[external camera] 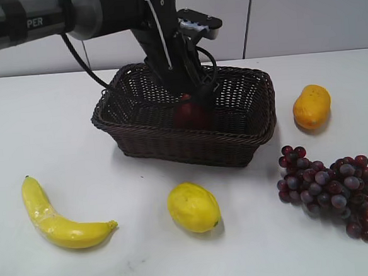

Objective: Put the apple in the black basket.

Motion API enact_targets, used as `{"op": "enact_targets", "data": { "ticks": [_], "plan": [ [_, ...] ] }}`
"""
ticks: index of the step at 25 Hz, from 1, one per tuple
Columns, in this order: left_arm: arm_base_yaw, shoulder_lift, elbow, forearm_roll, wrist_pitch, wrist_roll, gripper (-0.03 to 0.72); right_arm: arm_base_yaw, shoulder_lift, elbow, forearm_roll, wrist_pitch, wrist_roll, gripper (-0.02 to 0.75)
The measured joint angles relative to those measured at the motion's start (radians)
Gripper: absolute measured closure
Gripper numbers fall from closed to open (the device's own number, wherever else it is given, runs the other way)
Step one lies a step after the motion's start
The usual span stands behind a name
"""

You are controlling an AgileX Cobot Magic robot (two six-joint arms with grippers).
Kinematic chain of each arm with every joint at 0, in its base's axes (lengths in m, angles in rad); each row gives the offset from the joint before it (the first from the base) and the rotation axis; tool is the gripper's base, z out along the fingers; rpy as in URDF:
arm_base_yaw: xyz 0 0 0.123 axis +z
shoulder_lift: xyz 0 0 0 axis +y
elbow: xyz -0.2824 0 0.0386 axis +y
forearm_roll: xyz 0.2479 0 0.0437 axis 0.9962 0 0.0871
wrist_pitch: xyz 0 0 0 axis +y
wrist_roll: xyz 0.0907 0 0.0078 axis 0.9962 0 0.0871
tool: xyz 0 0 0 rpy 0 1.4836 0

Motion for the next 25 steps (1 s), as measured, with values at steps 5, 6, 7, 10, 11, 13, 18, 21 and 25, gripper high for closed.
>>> {"op": "enact_targets", "data": {
  "ticks": [5, 6, 7, 10, 11, 13, 18, 21, 25],
  "plan": [
    [0.000, -0.008, 0.000, 0.015, 0.003, 0.000, -0.001, 0.000, 0.000, 0.000, 0.000, 0.000, 0.000, 0.167],
    [0.000, -0.017, 0.000, 0.020, 0.008, 0.000, -0.001, 0.000, 0.000, 0.000, 0.000, 0.000, 0.000, 0.167],
    [0.000, -0.031, 0.000, 0.027, 0.015, 0.000, -0.001, 0.000, 0.000, 0.000, 0.000, 0.000, 0.000, 0.167],
    [0.000, -0.101, 0.000, 0.074, 0.042, 0.000, -0.001, 0.000, 0.000, 0.000, 0.000, 0.000, 0.000, 0.167],
    [0.000, -0.136, 0.000, 0.091, 0.056, 0.000, -0.001, 0.000, 0.000, 0.000, 0.000, 0.000, 0.000, 0.167],
    [0.003, -0.207, 0.000, 0.122, 0.095, -0.001, -0.001, 0.000, 0.000, 0.000, 0.000, 0.000, 0.000, 0.167],
    [0.075, -0.388, -0.002, 0.130, 0.225, -0.053, 0.002, 0.000, 0.000, 0.000, 0.000, 0.000, 0.000, 0.167],
    [0.164, -0.454, -0.003, 0.133, 0.288, -0.080, 0.008, 0.000, 0.000, 0.000, 0.000, 0.000, 0.000, 0.167],
    [0.319, -0.512, 0.035, 0.129, 0.300, -0.116, 0.020, 0.000, 0.000, 0.000, 0.000, 0.000, 0.000, 0.167]
  ]
}}
